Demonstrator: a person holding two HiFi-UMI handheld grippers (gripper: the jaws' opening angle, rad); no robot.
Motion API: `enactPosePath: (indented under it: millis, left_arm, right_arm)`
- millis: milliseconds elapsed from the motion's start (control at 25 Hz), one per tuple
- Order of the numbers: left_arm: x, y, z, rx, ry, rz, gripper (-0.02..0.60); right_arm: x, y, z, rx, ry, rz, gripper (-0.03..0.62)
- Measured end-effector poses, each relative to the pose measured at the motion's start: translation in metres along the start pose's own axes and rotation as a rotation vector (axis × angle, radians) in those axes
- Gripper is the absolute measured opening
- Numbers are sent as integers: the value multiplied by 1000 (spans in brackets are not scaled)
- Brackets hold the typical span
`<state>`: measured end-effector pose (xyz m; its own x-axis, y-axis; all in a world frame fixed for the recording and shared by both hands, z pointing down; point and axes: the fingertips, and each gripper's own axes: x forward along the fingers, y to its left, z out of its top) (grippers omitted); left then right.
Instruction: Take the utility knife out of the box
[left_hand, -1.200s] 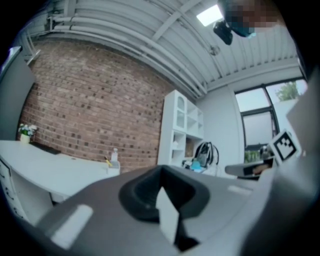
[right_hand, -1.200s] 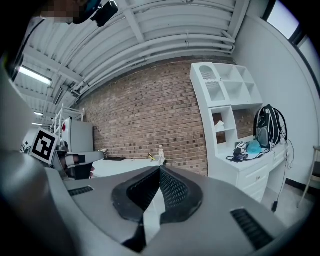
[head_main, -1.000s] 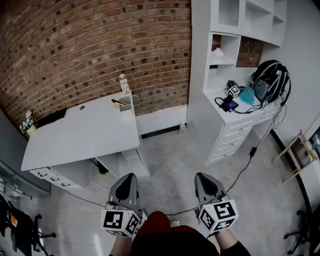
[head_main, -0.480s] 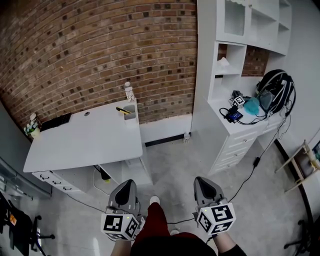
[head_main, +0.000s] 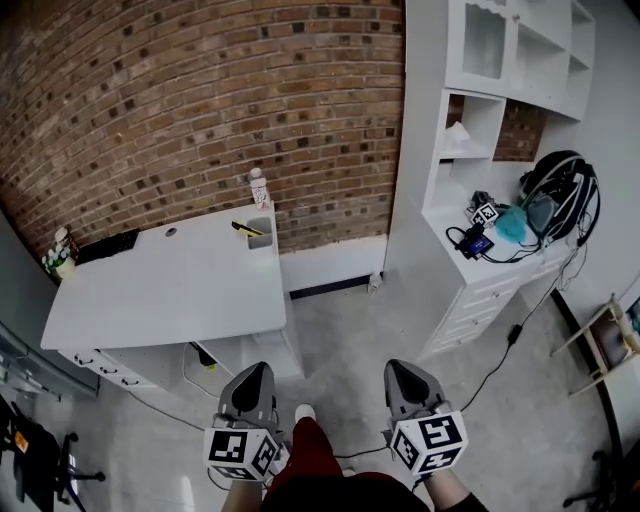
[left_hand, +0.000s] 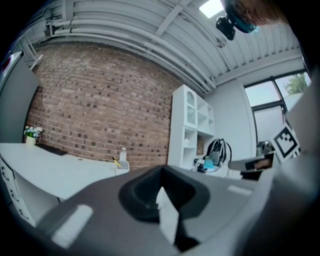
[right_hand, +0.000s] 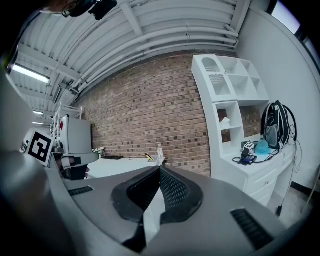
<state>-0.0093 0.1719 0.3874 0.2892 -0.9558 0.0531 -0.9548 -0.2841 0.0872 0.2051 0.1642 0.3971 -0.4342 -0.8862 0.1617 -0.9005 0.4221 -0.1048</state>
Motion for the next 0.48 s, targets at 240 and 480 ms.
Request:
enactPosePath:
  millis: [240, 480]
  left_arm:
    - [29, 20, -5, -15, 19, 7, 3]
    - [60, 43, -6, -18, 30, 8, 3]
  right_arm:
    - [34, -2, -3, 1, 35, 7, 8]
    - [75, 2, -7, 5, 64, 27, 8]
